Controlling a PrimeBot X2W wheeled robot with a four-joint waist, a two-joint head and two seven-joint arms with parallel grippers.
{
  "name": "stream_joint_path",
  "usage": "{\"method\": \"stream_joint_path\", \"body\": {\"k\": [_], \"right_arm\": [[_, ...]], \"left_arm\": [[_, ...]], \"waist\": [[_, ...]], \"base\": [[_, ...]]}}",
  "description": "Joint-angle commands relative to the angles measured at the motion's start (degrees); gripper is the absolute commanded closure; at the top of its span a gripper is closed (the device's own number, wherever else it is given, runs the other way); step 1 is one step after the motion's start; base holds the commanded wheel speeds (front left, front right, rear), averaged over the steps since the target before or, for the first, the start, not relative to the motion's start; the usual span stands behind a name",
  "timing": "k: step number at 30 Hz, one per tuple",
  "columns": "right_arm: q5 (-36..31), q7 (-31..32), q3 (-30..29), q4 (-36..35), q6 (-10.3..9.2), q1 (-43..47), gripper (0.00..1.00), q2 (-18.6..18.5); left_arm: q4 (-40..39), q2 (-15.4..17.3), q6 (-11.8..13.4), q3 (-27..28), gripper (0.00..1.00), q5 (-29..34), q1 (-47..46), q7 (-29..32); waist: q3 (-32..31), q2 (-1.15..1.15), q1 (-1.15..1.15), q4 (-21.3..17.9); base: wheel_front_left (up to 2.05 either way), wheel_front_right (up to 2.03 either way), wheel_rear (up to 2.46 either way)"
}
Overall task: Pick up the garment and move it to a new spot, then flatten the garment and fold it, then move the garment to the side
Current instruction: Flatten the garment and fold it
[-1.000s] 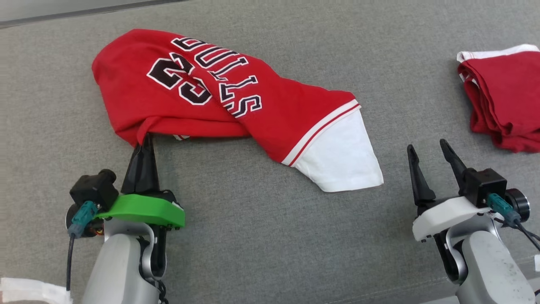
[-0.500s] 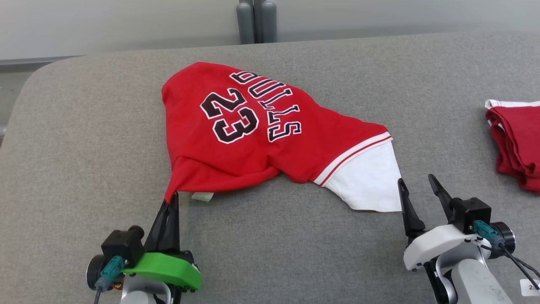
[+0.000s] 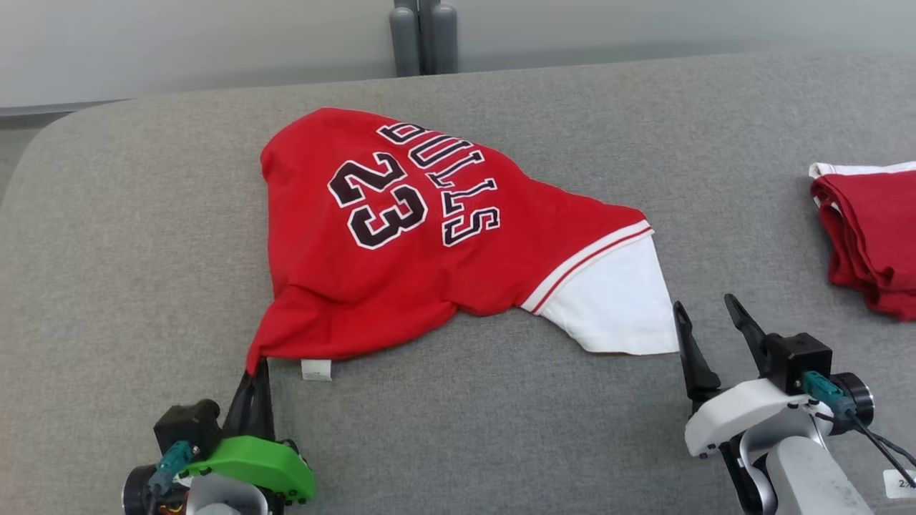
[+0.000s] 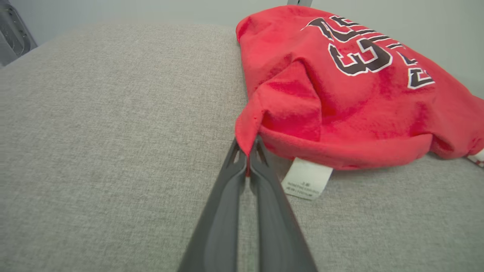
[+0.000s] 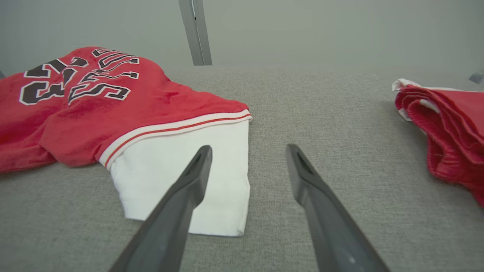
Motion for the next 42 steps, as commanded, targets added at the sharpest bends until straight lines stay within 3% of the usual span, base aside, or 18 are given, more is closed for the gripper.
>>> {"method": "stream_joint_path", "body": {"k": [1,2,3,9,14,19,27,42], "right_arm": [[-0.3,-0.1,-0.3,-0.4,-0.09,-0.8,0.0,-0.2],[-0.4,-0.1,-0.5,-0.6,-0.09,-0.9,0.0,-0.2],[-0.4,-0.1,-0.7,-0.8,-0.09,-0.9,0.0,-0.2],[-1.2,-0.1,-2.2,-1.7,-0.09,-0.4,0.0,0.8],[-2.0,-0.1,-3.1,-3.1,-0.09,0.3,0.0,1.8],[-2.7,-0.1,-3.9,-4.8,-0.09,1.4,0.0,2.8],[-4.4,-0.1,-2.4,-5.3,-0.09,4.7,0.0,3.4],[-3.0,-0.1,-0.5,-4.1,-0.09,6.2,0.0,3.5]], "left_arm": [[0.5,0.3,1.1,1.0,0.67,0.5,-1.3,0.0],[1.4,0.3,2.1,1.7,0.24,1.1,-1.8,0.0],[1.8,0.3,2.8,2.4,0.0,1.4,-2.1,0.0],[1.6,0.3,7.6,7.2,0.0,5.8,-2.3,0.0],[-2.1,0.3,9.5,9.4,0.0,9.1,-0.4,0.0],[-5.8,0.3,9.3,8.7,0.0,10.1,2.4,0.0],[-5.3,0.3,8.8,4.2,0.0,10.7,6.6,0.0],[-7.0,0.3,9.2,1.9,0.0,12.1,8.3,0.0]], "waist": [[1.6,0.0,0.0,-2.0],[1.8,0.0,0.0,-2.4],[1.8,0.0,0.0,-2.7],[0.7,0.0,0.0,-3.5],[-0.9,0.0,0.0,-3.3],[-3.2,0.0,0.0,-2.7],[-7.4,0.0,0.0,-2.3],[-8.2,0.0,0.0,-1.8]], "base": [[0.0,0.0,0.0],[0.0,0.0,0.0],[0.0,0.0,0.0],[0.0,0.0,0.0],[0.0,0.0,0.0],[0.0,0.0,0.0],[0.0,0.0,0.0],[0.0,0.0,0.0]]}}
